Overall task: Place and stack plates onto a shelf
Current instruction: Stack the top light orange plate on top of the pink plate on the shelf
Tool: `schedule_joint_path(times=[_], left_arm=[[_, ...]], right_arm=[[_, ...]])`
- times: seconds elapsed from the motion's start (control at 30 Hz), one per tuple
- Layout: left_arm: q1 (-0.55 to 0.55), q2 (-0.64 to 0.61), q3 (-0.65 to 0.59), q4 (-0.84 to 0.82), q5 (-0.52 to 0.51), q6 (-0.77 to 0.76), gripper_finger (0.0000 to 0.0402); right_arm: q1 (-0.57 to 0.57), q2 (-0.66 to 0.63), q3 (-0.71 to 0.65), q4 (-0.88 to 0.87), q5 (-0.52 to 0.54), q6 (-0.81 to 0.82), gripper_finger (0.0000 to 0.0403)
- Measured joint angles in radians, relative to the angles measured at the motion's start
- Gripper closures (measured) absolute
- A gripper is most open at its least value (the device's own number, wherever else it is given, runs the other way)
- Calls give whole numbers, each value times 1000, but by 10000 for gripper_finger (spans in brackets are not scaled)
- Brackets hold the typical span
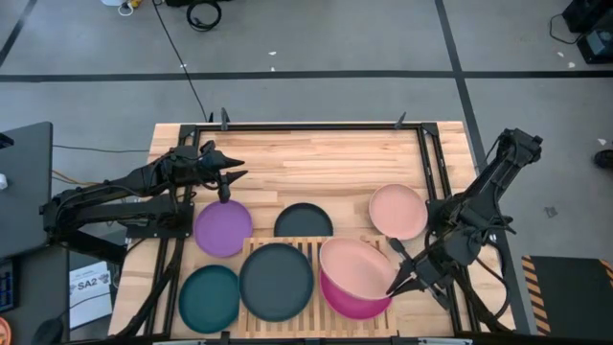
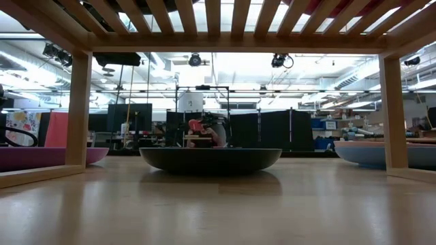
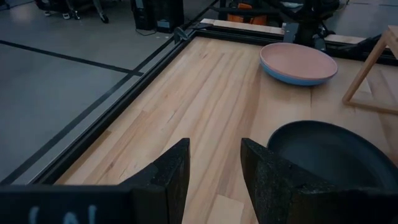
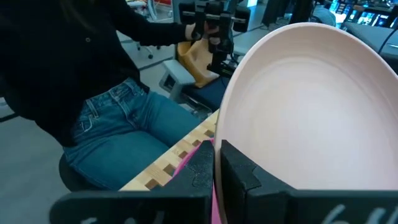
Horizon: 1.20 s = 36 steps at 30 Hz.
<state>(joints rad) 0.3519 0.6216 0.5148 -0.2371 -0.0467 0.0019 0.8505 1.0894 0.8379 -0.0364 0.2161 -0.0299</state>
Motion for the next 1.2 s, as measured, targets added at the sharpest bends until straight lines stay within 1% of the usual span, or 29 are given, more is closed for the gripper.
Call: schedule_joint_path(times=[0.43,0.6,1.2], left_arm=[[0,0,0,0,0,0,253],[0,0,0,0,0,0,253],[0,0,0,0,0,0,253]], right_arm=[[0,4,0,-2,-1,3,373],[0,4,0,-2,-34,4,372],[0,4,0,-3,-36,4,367]])
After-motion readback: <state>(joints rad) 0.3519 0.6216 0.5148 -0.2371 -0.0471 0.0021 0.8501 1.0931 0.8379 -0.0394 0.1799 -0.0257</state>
